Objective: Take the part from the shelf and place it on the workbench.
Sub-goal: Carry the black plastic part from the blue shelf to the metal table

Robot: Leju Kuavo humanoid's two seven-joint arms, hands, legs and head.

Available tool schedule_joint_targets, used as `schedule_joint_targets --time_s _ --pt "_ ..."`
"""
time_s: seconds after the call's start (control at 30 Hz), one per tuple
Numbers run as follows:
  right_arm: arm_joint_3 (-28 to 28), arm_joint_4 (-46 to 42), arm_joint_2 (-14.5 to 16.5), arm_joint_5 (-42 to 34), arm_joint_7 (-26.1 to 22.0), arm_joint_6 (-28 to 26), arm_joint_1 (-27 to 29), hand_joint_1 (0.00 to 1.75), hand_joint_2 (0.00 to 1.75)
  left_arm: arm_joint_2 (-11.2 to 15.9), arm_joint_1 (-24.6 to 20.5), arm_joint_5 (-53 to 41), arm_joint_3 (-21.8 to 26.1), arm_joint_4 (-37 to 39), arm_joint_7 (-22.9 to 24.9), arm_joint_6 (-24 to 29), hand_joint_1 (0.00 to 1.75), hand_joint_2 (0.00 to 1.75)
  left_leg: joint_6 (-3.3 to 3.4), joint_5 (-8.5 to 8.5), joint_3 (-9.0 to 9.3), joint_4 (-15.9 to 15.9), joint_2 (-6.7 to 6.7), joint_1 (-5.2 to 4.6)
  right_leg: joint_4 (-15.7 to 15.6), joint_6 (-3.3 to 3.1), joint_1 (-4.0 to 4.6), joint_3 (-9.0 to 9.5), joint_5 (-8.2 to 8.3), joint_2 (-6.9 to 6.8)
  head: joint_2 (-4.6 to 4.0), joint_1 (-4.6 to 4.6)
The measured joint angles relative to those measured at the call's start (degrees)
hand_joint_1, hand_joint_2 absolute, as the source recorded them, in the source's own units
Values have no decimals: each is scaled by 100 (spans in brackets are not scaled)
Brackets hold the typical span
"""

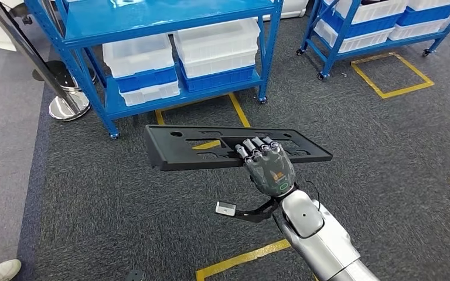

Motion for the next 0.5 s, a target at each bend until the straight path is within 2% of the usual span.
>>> schedule_joint_targets --time_s 0.07,0.1,0.13,0.17,0.2,0.23,0.27,0.33,0.37,0.43,0.47,0.5 --pt "-15 35 29 1 -20 0 -34 175 175 -1 7 1 11 0 3 -3 0 175 36 38 4 -49 136 12 571 59 -4 -275 -324 -262 0 30" --pt "-18 55 43 3 -22 0 -42 175 175 0 14 1 17 0 8 -5 0 175 42 40 -8 -42 205 11 932 85 -30 -447 -484 -340 0 37" --pt "-21 76 54 7 -22 0 -38 175 175 0 21 1 22 0 12 -11 0 175 39 36 -19 -34 276 12 1204 111 -60 -574 -567 -388 0 37" --pt "-22 97 60 12 -21 0 -30 175 175 -1 25 0 25 0 17 -19 0 175 32 31 -26 -22 347 18 1299 137 -91 -613 -548 -422 0 38" --pt "-24 117 62 18 -19 0 -24 175 175 -1 26 -2 26 0 20 -25 0 175 18 22 -30 -7 415 26 1173 161 -120 -542 -428 -455 0 38" --pt "-27 131 64 21 -15 0 -20 175 175 -2 24 -5 26 0 19 -32 0 175 -6 6 -31 16 479 36 852 182 -144 -367 -236 -526 0 38" --pt "-32 137 66 22 -4 0 -23 175 175 0 22 -9 27 0 16 -36 0 175 -41 -18 -32 44 538 36 461 192 -141 -162 -90 -677 0 40" --pt "-40 132 78 24 40 0 -30 175 175 5 18 -23 28 0 5 -42 0 175 -120 -66 -39 110 639 8 -69 149 -106 97 69 -882 0 35" --pt "-43 127 81 25 75 0 -31 175 175 7 18 -32 30 0 0 -42 0 175 -153 -80 -39 123 691 -10 -136 109 -83 113 60 -909 0 30" --pt "-44 119 79 25 142 0 -25 175 175 7 14 -43 30 -1 -7 -42 0 175 -207 -106 -27 132 798 -14 -132 23 -79 77 88 -750 0 22" --pt "-44 113 76 25 168 0 -23 175 175 7 12 -44 30 -1 -9 -42 0 175 -235 -159 -34 172 771 2 -139 -17 -86 68 103 -684 0 22" --pt "-44 107 74 26 191 0 -23 175 175 8 10 -45 29 -1 -12 -42 0 175 -256 -268 -77 298 673 18 -149 -57 -94 61 122 -618 0 22"
